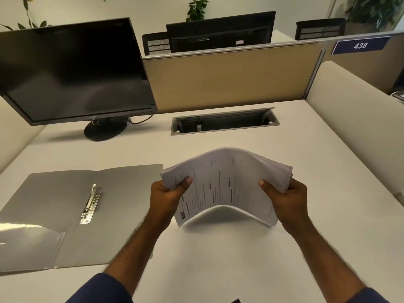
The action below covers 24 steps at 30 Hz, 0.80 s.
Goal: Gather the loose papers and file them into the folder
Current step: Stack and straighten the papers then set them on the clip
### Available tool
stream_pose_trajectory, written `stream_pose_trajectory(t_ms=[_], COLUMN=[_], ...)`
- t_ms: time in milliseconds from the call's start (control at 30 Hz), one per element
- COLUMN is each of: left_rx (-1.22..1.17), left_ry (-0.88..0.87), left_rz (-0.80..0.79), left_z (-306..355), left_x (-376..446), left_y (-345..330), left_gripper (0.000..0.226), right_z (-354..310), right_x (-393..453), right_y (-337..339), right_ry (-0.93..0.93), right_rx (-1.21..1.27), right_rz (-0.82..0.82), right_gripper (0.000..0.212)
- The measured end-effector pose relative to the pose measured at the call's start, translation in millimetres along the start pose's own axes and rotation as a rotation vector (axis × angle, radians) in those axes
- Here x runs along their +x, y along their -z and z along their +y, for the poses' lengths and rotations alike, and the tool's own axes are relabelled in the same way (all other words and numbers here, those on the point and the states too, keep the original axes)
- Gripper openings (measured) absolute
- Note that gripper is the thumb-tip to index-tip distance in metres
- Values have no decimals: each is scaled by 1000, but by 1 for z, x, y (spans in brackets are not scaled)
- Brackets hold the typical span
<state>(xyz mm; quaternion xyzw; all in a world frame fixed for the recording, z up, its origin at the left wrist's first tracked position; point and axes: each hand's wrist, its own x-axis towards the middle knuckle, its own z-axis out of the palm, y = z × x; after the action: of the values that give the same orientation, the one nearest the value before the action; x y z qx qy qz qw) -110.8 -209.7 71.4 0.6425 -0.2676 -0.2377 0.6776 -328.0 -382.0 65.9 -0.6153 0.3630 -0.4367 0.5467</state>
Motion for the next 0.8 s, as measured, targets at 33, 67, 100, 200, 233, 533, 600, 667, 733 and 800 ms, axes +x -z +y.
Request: stream_pose_trajectory(t_ms=[33, 67, 100, 200, 233, 533, 600, 667, 733, 800], left_rx=[-28, -58, -88, -114, -90, 55, 71, 55, 24, 23], left_ry=[-21, -50, -91, -140, -93, -50, -15, 68, 115, 117], left_rz=[26, 43, 49, 37, 35, 154, 148, 97, 64, 64], left_z=[3, 5, 7, 2, -5, -31, -35, -41, -43, -42], left_x=[1, 1, 2, -1, -4, -19, -19, -22, -23, -19], left_y=[-2, -2, -2, -1, -2, -12, -13, -15, -14, -11], left_gripper=[12, 15, 18, 20, 17, 26, 23, 24, 26, 25], right_z=[-5, -9, -11, -5, 3, 34, 36, 41, 45, 44], right_x=[-2, -5, -8, -17, -21, -29, -31, -32, -33, -33], right_y=[-3, -6, -8, -13, -14, -13, -13, -14, -14, -12], right_ry=[58, 118, 173, 211, 161, -42, -37, -94, -99, -71], right_rx=[0, 8, 20, 27, 4, -80, -151, -231, -249, -246], right_rz=[24, 46, 62, 75, 68, 131, 103, 23, 19, 42], right_gripper=[12, 11, 13, 24, 23, 22, 22, 23, 27, 24])
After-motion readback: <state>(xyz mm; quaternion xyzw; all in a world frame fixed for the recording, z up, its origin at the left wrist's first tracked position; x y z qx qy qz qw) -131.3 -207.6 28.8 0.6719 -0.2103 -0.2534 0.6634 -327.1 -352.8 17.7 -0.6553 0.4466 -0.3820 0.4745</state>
